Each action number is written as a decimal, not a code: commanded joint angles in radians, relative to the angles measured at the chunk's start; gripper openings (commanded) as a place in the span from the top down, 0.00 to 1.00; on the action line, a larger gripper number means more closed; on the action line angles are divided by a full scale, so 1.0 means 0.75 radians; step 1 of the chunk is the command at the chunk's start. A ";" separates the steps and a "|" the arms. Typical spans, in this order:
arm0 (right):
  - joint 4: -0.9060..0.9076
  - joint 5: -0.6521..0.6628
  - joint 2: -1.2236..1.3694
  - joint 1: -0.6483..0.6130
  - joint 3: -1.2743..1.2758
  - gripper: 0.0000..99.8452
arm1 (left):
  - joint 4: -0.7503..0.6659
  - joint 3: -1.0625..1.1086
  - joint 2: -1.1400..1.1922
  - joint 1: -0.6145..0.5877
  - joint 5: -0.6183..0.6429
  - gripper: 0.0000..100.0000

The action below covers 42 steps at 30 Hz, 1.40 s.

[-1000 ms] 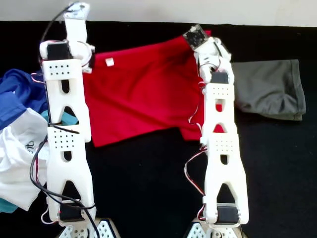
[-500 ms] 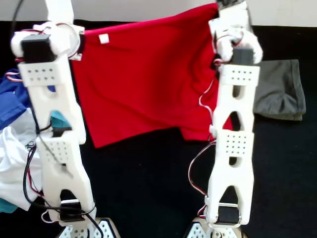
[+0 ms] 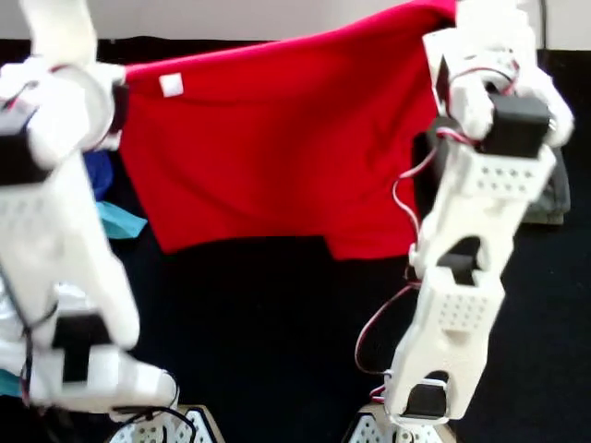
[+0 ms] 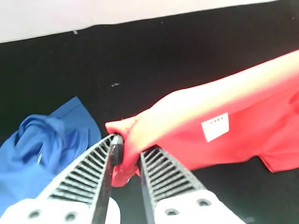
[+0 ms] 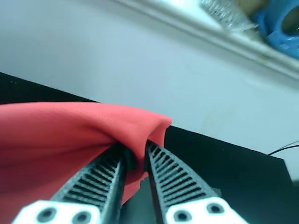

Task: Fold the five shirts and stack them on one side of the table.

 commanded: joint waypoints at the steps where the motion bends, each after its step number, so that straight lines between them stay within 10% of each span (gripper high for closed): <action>1: 0.064 -0.010 -0.230 0.036 -0.134 0.99 | 0.000 0.183 -0.298 -0.056 -0.006 0.99; 42: 0.185 -0.010 -1.253 -0.015 0.161 0.99 | -0.002 0.811 -1.231 -0.097 -0.004 0.99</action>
